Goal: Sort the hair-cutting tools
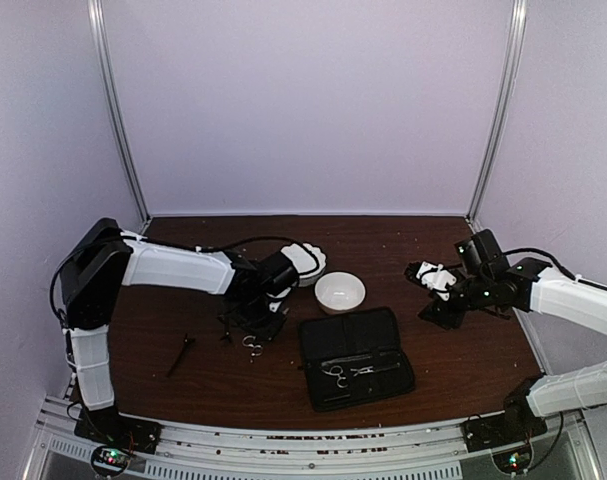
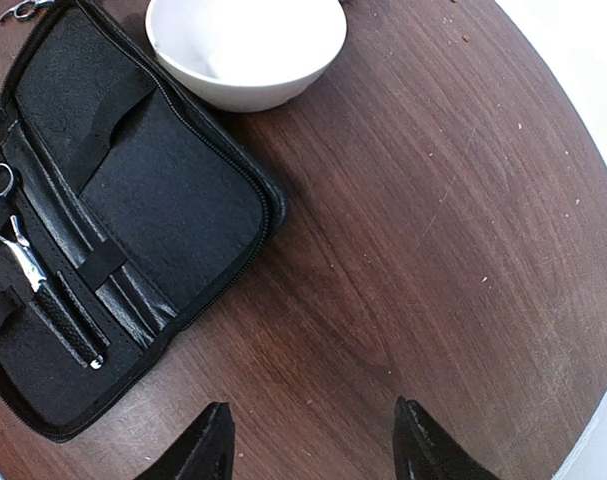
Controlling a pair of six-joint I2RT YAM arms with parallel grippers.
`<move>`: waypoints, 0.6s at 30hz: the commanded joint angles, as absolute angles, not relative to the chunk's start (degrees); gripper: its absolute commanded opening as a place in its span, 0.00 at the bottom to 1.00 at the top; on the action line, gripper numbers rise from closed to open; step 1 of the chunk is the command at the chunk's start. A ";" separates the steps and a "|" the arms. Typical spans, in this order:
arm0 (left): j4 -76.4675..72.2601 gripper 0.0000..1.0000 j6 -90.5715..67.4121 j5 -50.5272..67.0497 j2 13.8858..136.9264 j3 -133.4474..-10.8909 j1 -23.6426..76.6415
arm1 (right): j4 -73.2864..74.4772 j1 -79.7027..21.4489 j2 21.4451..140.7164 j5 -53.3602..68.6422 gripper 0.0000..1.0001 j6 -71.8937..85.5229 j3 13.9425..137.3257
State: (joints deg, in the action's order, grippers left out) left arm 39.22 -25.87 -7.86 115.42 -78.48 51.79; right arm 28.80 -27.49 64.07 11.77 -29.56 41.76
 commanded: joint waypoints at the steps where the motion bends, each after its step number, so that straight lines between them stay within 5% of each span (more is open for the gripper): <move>1: 42.44 0.18 -31.17 -7.35 112.27 -70.36 51.67 | 28.77 -27.25 65.08 12.77 0.55 -28.88 43.58; 4: 42.38 0.18 -35.10 -5.27 110.02 -66.67 52.24 | 29.68 -27.25 66.18 13.72 0.55 -29.14 44.43; 9: 40.35 0.44 -36.81 -1.85 107.81 -66.27 56.75 | 29.71 -27.25 66.18 14.10 0.55 -29.25 44.48; 18: 48.51 0.48 -36.85 -11.28 101.53 -65.96 57.35 | 30.27 -27.27 66.03 15.02 0.55 -29.36 44.39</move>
